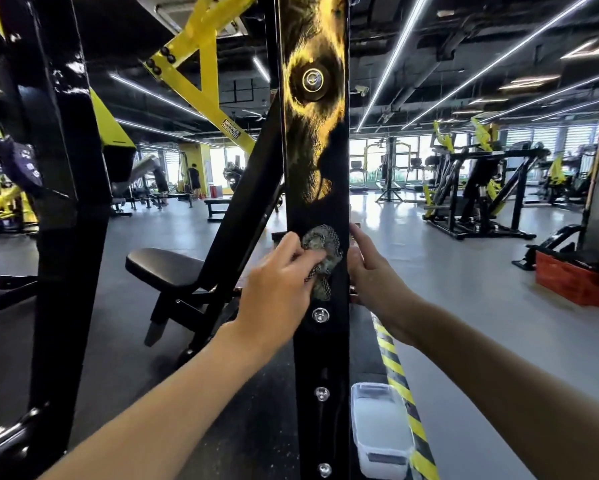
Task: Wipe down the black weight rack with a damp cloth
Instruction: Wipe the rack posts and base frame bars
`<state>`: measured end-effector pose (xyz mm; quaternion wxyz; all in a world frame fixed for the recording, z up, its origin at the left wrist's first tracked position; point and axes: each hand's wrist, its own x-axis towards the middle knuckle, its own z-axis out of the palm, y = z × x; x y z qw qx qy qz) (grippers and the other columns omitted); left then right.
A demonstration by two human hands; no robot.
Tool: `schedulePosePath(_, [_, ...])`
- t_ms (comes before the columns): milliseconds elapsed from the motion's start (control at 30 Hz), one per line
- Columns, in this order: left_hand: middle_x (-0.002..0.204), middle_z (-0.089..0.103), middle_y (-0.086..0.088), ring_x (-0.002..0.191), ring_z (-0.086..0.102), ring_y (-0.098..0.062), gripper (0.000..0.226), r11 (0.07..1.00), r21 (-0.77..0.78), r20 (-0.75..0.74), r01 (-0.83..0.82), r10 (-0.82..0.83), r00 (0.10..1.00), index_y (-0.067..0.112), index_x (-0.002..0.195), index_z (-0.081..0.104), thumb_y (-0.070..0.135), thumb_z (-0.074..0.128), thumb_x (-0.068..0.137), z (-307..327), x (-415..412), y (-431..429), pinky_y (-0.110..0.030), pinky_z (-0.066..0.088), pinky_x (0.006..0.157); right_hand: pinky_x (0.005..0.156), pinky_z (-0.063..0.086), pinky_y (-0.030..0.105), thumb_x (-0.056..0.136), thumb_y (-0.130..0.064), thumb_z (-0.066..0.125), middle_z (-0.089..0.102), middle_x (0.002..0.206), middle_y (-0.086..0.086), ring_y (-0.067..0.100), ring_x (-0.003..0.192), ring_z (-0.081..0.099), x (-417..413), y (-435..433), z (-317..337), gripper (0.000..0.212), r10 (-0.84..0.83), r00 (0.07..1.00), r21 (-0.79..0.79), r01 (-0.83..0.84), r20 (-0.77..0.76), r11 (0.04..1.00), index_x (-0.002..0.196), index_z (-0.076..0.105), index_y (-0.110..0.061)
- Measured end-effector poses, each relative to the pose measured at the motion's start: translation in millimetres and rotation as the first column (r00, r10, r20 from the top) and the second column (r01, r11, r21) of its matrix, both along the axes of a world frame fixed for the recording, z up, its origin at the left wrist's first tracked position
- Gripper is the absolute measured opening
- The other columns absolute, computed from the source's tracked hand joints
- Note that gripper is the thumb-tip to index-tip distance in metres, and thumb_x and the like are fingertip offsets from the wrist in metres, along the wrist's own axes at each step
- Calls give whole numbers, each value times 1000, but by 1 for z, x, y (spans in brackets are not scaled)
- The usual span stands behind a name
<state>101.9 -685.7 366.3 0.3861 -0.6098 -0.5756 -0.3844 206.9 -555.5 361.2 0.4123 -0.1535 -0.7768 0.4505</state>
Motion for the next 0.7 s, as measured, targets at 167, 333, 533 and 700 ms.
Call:
schedulePosePath(167, [90, 54, -5, 72, 60, -21, 39, 998, 59, 68, -21, 17, 998, 6, 111, 73, -7, 79, 74, 2, -7, 1, -36, 58, 62, 99, 48, 59, 96, -54, 31, 58, 133, 15, 38, 119, 58, -2, -2, -7, 48, -14, 1000, -37, 14, -7, 999, 144, 25, -56])
schedulePosePath(333, [88, 55, -10, 69, 60, -27, 36, 998, -67, -93, 19, -25, 995, 4, 108, 73, -10, 77, 74, -5, 6, 10, -43, 56, 54, 103, 48, 52, 106, -19, 37, 56, 138, 4, 23, 120, 59, 4, -2, -6, 51, 14, 1000, -67, -13, 23, 998, 152, 28, -41])
schedulePosePath(533, [88, 54, -7, 72, 60, -23, 41, 999, -41, -26, -22, 21, 999, 6, 107, 74, -11, 80, 70, -15, -8, -1, -38, 58, 60, 91, 46, 68, 106, -15, 42, 66, 93, 7, 32, 85, 60, 13, -4, -18, 50, 8, 1000, -119, -5, 18, 993, 146, 39, -43])
schedulePosePath(700, [92, 56, -7, 76, 62, -19, 44, 1000, -7, 23, -11, 11, 1000, 6, 106, 75, -12, 82, 67, -26, -10, -4, -26, 58, 69, 98, 44, 62, 104, -5, 40, 60, 128, 0, 22, 92, 54, 25, -12, -28, 59, 63, 997, -165, -54, 51, 985, 149, 36, -44])
